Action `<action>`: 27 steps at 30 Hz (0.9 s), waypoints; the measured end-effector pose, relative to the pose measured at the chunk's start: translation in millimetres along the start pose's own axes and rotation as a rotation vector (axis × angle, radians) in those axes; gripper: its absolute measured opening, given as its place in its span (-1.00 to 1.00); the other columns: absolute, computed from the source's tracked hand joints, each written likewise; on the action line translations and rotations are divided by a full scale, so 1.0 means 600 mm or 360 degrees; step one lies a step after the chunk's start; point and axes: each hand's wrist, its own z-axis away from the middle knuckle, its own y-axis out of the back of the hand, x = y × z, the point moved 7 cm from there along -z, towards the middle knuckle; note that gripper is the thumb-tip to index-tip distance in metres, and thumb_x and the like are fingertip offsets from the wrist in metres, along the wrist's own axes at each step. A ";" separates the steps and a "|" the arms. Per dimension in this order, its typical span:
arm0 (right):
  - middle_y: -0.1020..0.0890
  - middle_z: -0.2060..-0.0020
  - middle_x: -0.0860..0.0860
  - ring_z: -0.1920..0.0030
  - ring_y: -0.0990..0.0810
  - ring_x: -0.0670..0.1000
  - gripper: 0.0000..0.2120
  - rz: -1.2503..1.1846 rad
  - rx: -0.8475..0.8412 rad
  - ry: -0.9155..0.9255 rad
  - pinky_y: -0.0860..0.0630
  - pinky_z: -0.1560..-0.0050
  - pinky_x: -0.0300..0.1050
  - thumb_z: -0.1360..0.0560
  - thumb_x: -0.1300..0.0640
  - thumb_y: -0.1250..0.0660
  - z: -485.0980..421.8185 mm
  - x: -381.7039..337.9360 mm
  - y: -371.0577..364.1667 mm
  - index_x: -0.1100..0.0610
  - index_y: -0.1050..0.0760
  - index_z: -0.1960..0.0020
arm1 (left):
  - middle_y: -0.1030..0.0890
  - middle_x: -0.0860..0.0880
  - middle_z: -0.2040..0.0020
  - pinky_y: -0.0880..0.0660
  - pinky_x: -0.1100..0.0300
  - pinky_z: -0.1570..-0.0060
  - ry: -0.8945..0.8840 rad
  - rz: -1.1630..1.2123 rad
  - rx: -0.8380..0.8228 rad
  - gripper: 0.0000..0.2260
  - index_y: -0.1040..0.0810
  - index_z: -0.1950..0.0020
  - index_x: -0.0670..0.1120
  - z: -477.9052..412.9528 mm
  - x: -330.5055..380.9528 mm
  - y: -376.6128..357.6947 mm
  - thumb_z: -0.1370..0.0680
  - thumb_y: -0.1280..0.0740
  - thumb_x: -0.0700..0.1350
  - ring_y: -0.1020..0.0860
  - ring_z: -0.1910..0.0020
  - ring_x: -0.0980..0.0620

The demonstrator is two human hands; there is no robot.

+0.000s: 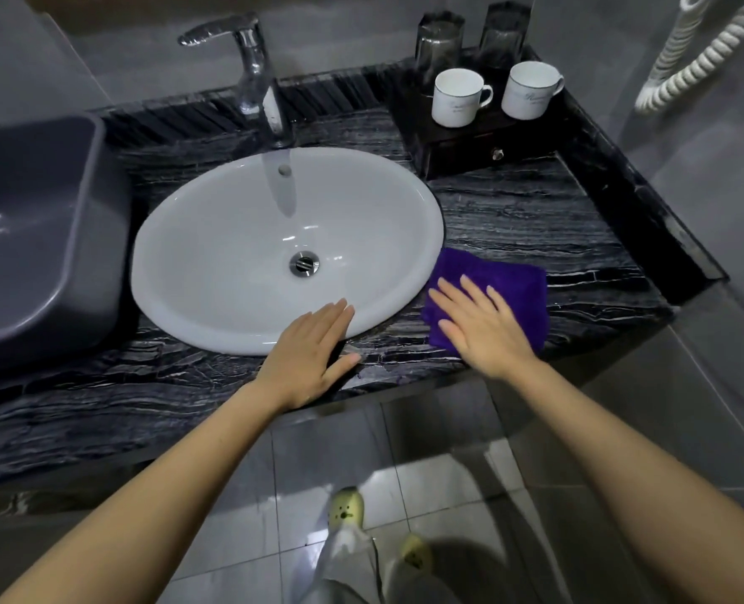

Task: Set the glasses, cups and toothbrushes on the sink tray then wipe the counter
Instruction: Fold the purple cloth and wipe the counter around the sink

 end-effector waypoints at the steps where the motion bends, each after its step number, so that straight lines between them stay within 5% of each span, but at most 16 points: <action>1: -0.08 -0.55 -0.16 -0.56 0.01 -0.01 -0.43 -0.0008 -0.0018 -0.0017 0.13 -0.51 0.01 -0.55 -0.18 0.24 -0.010 0.011 0.002 -0.11 -0.03 -0.54 | -0.10 -0.05 -0.56 -0.03 0.06 -0.48 -0.0003 0.0004 0.0002 -0.27 -0.03 -0.53 -0.04 -0.001 0.000 0.000 -0.48 0.24 0.35 -0.12 -0.53 -0.04; 9: 0.03 -0.57 -0.10 -0.56 0.12 -0.03 -0.46 -0.0181 -0.0084 -0.0120 0.21 -0.52 0.00 -0.62 -0.15 0.04 -0.040 0.040 0.015 -0.09 0.06 -0.55 | -0.07 0.00 -0.56 -0.02 0.07 -0.49 -0.0004 0.0045 -0.0012 -0.24 0.00 -0.53 0.00 -0.003 -0.004 -0.004 -0.45 0.27 0.39 -0.06 -0.54 0.01; 16: 0.15 -0.56 -0.08 -0.55 0.27 0.08 -0.45 -0.0061 -0.0079 -0.0290 0.37 -0.46 0.19 -0.59 -0.24 0.11 0.001 0.036 0.007 -0.18 0.12 -0.54 | 0.03 -0.01 -0.57 0.09 0.10 -0.50 0.0066 0.0156 -0.0085 -0.07 0.01 -0.54 -0.03 -0.045 0.029 0.000 -0.32 0.39 0.47 0.07 -0.55 0.02; 22: 0.16 -0.57 -0.03 -0.55 0.25 0.10 -0.40 -0.0026 -0.0093 -0.0380 0.28 -0.50 0.17 -0.51 -0.35 0.15 0.021 0.079 0.007 -0.24 0.13 -0.51 | 0.07 -0.09 -0.57 0.13 0.11 -0.49 -0.0039 0.0203 -0.0098 -0.38 0.06 -0.54 -0.10 -0.169 0.113 0.003 -0.59 -0.02 0.18 0.10 -0.55 -0.03; 27: 0.13 -0.57 -0.07 -0.56 0.23 0.09 -0.42 -0.0132 -0.0069 -0.0571 0.24 -0.51 0.18 -0.54 -0.31 0.06 -0.017 0.149 0.018 -0.24 0.09 -0.52 | 0.10 -0.16 -0.56 0.16 0.11 -0.50 0.0000 0.0287 -0.0080 -0.39 0.08 -0.53 -0.17 -0.248 0.125 0.001 -0.61 -0.06 0.11 0.11 -0.55 -0.08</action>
